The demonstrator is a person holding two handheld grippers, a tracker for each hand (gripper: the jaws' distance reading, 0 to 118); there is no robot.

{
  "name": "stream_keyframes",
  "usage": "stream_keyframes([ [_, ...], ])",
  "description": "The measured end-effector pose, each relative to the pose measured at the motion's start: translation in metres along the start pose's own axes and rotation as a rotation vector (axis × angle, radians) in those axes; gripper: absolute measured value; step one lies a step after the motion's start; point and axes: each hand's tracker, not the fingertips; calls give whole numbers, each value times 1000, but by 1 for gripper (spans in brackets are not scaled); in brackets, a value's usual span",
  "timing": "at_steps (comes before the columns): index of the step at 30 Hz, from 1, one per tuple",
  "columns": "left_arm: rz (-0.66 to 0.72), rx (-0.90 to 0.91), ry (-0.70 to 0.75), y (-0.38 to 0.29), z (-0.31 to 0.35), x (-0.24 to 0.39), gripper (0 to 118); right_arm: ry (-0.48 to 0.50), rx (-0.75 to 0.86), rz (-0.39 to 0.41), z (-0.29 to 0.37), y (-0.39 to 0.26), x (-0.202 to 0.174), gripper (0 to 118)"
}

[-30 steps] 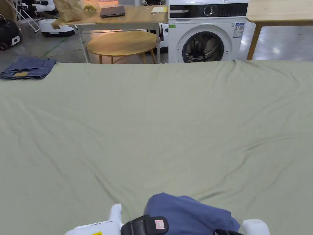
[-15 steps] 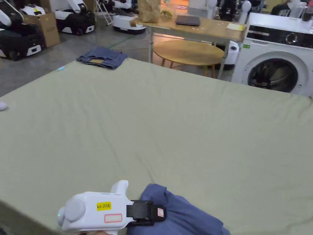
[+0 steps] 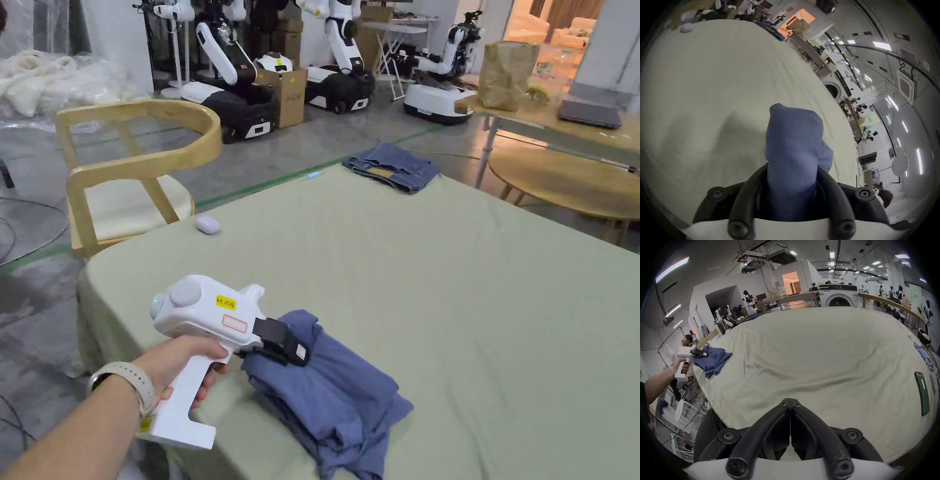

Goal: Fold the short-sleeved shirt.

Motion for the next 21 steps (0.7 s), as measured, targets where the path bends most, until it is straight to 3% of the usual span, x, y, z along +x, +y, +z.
stream_keyframes([
  [2,-32,27,18,-9,2,6,81,4,-8,3,-3,1,-2,0],
  [3,-48,59,17,-10,8,6,104,-2,-10,6,-4,2,-2,0],
  [4,-40,89,-4,-10,18,5,112,-5,-12,8,-4,3,-2,0],
  [8,-18,191,40,-6,58,4,112,0,4,-3,0,5,-2,0],
  [9,-10,214,73,-8,71,9,110,1,9,-8,0,5,-2,0],
  [10,9,235,114,-8,78,9,87,0,14,-12,0,4,-2,0],
  [12,83,270,134,-15,92,8,9,8,22,-28,1,1,1,0],
  [13,64,289,148,-14,93,6,1,15,25,-36,2,0,2,0],
  [14,46,306,210,-18,96,13,1,19,28,-41,4,-2,1,0],
  [17,31,298,187,-23,93,27,1,26,43,-28,13,-3,3,0],
  [21,-196,352,290,-46,67,122,1,-4,93,9,25,24,10,0],
])
